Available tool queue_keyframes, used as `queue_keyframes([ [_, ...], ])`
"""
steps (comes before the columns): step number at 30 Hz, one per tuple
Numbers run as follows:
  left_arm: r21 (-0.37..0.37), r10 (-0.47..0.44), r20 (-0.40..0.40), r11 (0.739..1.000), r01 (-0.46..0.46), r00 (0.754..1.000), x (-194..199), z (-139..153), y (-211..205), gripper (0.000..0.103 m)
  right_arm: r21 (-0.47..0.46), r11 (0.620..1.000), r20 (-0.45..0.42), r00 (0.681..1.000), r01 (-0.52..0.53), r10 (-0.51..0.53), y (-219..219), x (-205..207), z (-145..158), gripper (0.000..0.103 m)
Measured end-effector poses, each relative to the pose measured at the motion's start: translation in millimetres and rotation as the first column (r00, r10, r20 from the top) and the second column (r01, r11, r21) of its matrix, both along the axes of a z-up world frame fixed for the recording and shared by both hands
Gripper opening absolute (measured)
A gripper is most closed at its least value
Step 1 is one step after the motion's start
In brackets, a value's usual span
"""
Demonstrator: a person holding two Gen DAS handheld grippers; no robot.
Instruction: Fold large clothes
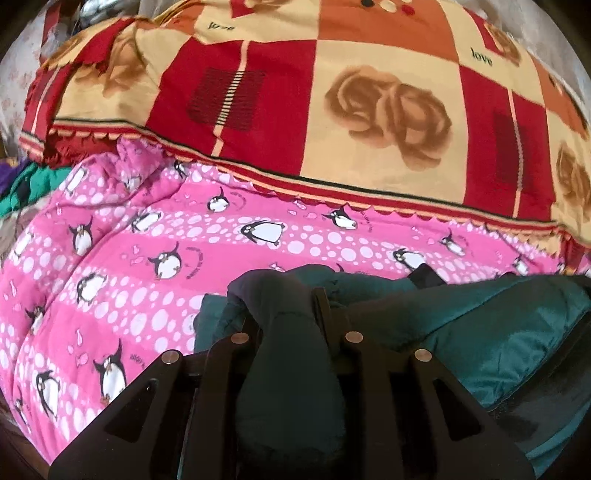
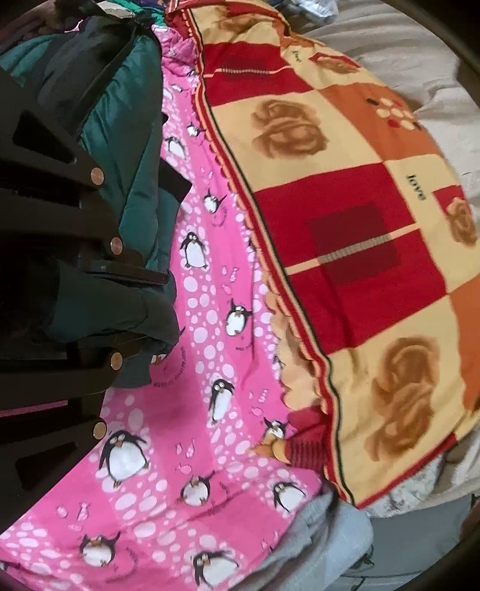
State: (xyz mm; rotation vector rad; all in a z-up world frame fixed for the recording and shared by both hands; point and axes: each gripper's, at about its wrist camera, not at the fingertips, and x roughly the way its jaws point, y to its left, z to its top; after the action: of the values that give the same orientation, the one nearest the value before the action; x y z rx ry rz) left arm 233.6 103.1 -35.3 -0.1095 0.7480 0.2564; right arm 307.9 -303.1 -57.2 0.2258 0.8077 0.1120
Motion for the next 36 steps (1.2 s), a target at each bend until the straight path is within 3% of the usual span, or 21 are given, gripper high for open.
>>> queue_keyframes([
  [3,0.035,-0.002,-0.004,0.999,0.003,1.0,7.0,-5.6,-4.5,0.018,0.002,1.0,-0.019,1.0,-0.008,0.008,4.0,11.0,-12.5,0.016],
  [18,0.018,0.006,-0.053,1.0,-0.005,0.999,43.8,-25.0,-1.9,0.018,-0.019,0.999,-0.102,0.994,-0.051,0.048,20.0,58.9,-38.0,0.016],
  [28,-0.009,-0.003,-0.05,1.0,0.003,0.999,50.1,-30.8,3.0,0.019,-0.016,0.999,-0.117,0.992,-0.046,0.044,19.7,64.3,-42.8,0.016],
  [36,-0.089,-0.025,-0.039,0.996,0.021,0.999,36.6,-13.0,10.9,0.025,0.192,0.981,-0.174,0.985,0.021,0.013,-13.9,49.7,-22.4,0.029],
])
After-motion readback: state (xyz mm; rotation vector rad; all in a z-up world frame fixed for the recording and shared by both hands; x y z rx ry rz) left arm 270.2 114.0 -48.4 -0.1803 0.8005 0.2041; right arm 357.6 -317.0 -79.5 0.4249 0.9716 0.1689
